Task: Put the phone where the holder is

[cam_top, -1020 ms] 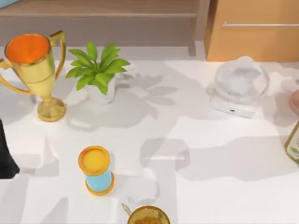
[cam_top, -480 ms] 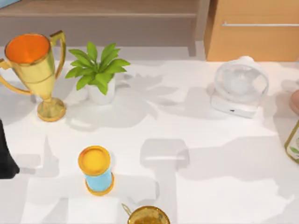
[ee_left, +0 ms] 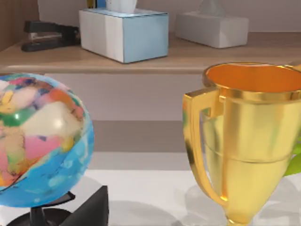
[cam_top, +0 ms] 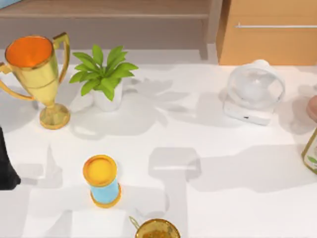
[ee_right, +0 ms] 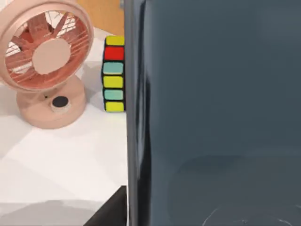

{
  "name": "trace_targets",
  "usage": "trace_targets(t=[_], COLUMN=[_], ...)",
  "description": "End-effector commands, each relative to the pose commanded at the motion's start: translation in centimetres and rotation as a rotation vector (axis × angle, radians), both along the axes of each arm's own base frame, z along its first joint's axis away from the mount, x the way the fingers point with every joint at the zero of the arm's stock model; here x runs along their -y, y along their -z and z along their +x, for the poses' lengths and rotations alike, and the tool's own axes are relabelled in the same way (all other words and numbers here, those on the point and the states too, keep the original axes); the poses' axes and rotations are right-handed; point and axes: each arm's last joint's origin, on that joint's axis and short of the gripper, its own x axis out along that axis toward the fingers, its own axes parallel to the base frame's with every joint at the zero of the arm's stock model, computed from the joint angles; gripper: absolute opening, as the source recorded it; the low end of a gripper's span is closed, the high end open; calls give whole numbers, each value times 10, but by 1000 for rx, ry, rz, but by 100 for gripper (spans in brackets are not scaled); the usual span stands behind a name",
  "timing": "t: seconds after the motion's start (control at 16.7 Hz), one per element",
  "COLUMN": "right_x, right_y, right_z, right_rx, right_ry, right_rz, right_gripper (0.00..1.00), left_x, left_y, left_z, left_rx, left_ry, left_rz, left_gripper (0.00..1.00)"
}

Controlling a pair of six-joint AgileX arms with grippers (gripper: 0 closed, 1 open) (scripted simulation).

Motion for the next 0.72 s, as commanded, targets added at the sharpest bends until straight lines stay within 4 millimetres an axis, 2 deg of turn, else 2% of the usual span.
trace_targets(t=[0.18,0.72], right_x=[5,4], right_y=[14,14], right_z=[-12,-11], right_rx=[49,47], right_ry=[13,20], right_rz=[47,55], right_gripper=[0,0], left_x=[0,0], left_y=[0,0], left_z=[0,0], left_rx=[0,0], left_ry=[0,0], left_rz=[0,0], left_gripper=[100,100])
